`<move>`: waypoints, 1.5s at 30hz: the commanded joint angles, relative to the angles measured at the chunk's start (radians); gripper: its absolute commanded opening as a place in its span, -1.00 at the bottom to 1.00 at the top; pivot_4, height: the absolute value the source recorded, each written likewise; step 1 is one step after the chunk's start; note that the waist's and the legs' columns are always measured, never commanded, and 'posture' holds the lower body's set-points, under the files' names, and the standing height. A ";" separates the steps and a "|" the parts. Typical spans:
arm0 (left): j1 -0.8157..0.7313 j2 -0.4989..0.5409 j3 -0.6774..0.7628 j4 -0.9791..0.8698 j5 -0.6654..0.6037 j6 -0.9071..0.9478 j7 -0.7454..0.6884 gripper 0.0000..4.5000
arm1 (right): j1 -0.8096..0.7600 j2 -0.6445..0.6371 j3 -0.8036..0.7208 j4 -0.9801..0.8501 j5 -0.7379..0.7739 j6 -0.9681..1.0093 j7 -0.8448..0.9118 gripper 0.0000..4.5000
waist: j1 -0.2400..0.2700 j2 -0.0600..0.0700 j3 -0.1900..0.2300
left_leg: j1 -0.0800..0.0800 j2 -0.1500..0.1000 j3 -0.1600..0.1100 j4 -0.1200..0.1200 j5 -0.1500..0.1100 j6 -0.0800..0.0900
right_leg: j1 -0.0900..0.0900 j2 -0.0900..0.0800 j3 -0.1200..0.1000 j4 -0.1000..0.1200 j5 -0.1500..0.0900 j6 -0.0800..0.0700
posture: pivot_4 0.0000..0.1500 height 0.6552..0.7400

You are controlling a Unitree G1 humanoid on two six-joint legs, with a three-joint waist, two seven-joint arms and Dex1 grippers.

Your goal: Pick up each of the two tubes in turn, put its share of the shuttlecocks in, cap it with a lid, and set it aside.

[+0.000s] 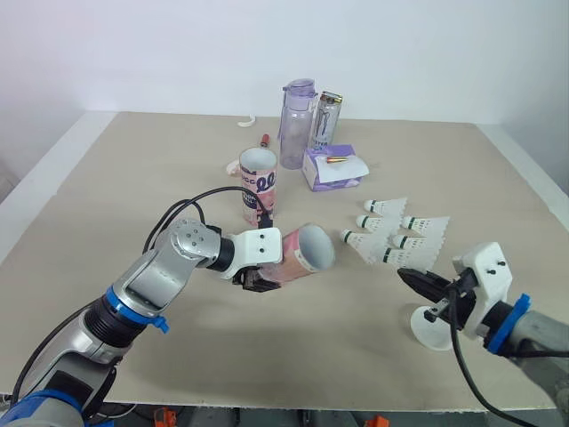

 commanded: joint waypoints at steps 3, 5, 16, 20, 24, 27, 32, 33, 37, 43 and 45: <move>-0.021 -0.007 -0.013 0.043 -0.001 0.021 -0.013 0.47 | -0.200 -0.195 -0.009 0.019 -0.099 -0.263 0.239 -0.95 | 0.000 -0.002 0.001 | 0.001 -0.001 -0.001 0.000 0.000 0.000 | 0.001 0.000 0.000 0.000 0.000 0.000 | 1.00 1.00; -0.030 -0.010 -0.019 0.043 -0.002 0.033 -0.019 0.47 | -0.286 -0.227 0.059 0.039 -0.144 -0.332 0.275 -0.95 | 0.001 -0.002 0.001 | 0.000 -0.001 -0.001 -0.001 0.000 0.000 | 0.001 0.000 -0.001 -0.001 0.000 0.000 | 1.00 1.00; -0.059 -0.027 -0.037 0.022 0.018 0.095 0.002 0.47 | -0.538 -0.286 0.333 0.128 -0.350 -0.533 0.394 -0.95 | 0.001 -0.002 0.001 | -0.002 -0.002 -0.001 0.000 0.000 0.000 | 0.000 -0.001 0.000 -0.001 -0.003 0.001 | 1.00 1.00; -0.055 -0.035 -0.041 -0.001 0.018 0.125 0.019 0.47 | -0.628 -0.255 0.443 0.127 -0.413 -0.549 0.401 -0.95 | 0.001 -0.002 0.001 | -0.002 -0.002 -0.001 0.000 0.000 0.000 | 0.000 -0.001 0.000 -0.001 -0.003 0.001 | 1.00 1.00; -0.052 -0.037 -0.041 -0.006 0.018 0.135 0.026 0.47 | -0.669 -0.246 0.495 0.123 -0.448 -0.562 0.415 -0.95 | 0.001 -0.002 0.001 | -0.002 -0.002 -0.001 0.000 0.000 0.000 | 0.000 -0.001 0.000 -0.001 -0.003 0.000 | 1.00 1.00; -0.053 -0.039 -0.039 -0.005 0.016 0.143 0.033 0.47 | -0.683 -0.243 0.519 0.123 -0.475 -0.567 0.425 -0.95 | 0.003 -0.002 0.001 | -0.002 -0.002 0.000 0.000 0.000 0.000 | 0.000 -0.001 0.000 -0.001 -0.003 0.001 | 1.00 1.00; -0.055 -0.036 -0.038 0.004 0.014 0.142 0.036 0.47 | -0.658 -0.211 0.489 0.109 -0.407 -0.527 0.430 -0.35 | 0.003 -0.002 0.001 | -0.002 -0.002 0.000 0.000 0.000 0.000 | 0.000 -0.001 0.000 0.000 -0.003 0.000 | 1.00 1.00; -0.055 -0.034 -0.038 0.006 0.014 0.140 0.035 0.47 | -0.641 -0.207 0.472 0.099 -0.380 -0.514 0.433 -0.10 | 0.003 -0.002 0.001 | -0.002 -0.001 0.000 0.000 0.000 0.000 | 0.000 -0.001 0.000 0.000 -0.003 0.000 | 1.00 1.00; -0.055 -0.028 -0.038 0.017 0.017 0.132 0.033 0.47 | -0.534 -0.097 0.342 0.060 -0.164 -0.356 0.309 0.62 | 0.004 -0.004 0.000 | -0.002 -0.002 -0.001 0.000 0.000 0.000 | 0.001 -0.001 0.000 0.000 -0.003 0.000 | 1.00 1.00; -0.053 -0.022 -0.044 0.010 0.017 0.128 0.030 0.47 | -0.206 0.135 0.172 0.088 -0.027 -0.138 0.017 0.92 | 0.006 -0.008 -0.002 | -0.002 -0.001 -0.002 0.001 0.000 0.001 | 0.002 0.000 -0.001 0.000 -0.002 0.000 | 1.00 1.00; -0.053 -0.021 -0.045 0.009 0.015 0.126 0.030 0.47 | -0.168 0.180 0.169 0.090 -0.037 -0.118 -0.045 0.92 | 0.007 -0.009 -0.002 | -0.002 -0.001 -0.005 0.001 0.001 0.001 | 0.003 0.000 -0.003 0.000 -0.003 0.000 | 1.00 1.00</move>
